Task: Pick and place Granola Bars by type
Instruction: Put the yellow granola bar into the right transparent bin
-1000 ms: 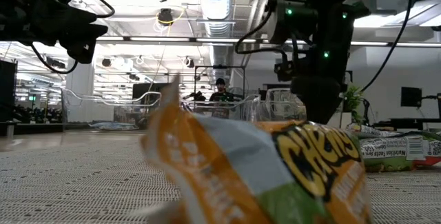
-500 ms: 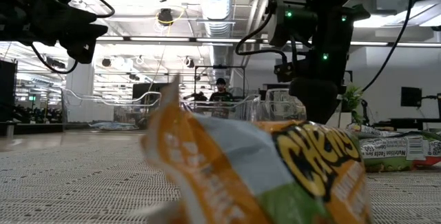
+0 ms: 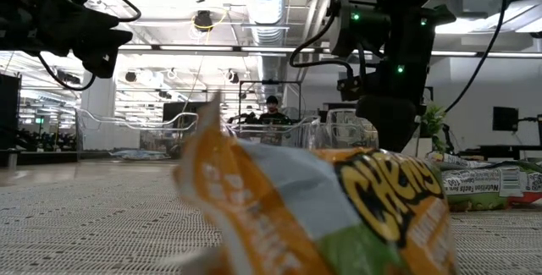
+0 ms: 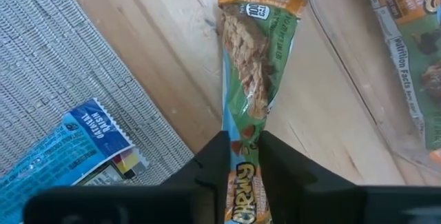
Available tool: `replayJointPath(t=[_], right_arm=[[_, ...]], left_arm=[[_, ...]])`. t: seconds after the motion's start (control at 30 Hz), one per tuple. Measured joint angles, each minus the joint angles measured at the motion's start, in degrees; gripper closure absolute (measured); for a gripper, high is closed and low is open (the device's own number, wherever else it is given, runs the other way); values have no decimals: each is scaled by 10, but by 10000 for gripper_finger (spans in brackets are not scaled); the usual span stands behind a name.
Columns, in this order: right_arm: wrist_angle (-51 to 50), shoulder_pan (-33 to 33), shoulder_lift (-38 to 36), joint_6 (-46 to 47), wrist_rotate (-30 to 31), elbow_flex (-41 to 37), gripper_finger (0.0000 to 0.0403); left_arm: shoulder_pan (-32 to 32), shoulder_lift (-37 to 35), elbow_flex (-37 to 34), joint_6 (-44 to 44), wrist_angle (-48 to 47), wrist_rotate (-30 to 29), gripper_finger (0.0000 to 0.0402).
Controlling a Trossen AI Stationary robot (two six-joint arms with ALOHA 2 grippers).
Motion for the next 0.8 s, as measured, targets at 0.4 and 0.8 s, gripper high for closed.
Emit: replayJointPath(t=[0.4, 0.8], right_arm=[[18, 8, -58, 0, -8, -1, 372], [97, 2, -167, 0, 8, -1, 383]], left_arm=[[0, 0, 0, 0, 0, 0, 269], [0, 0, 0, 0, 0, 0, 269]])
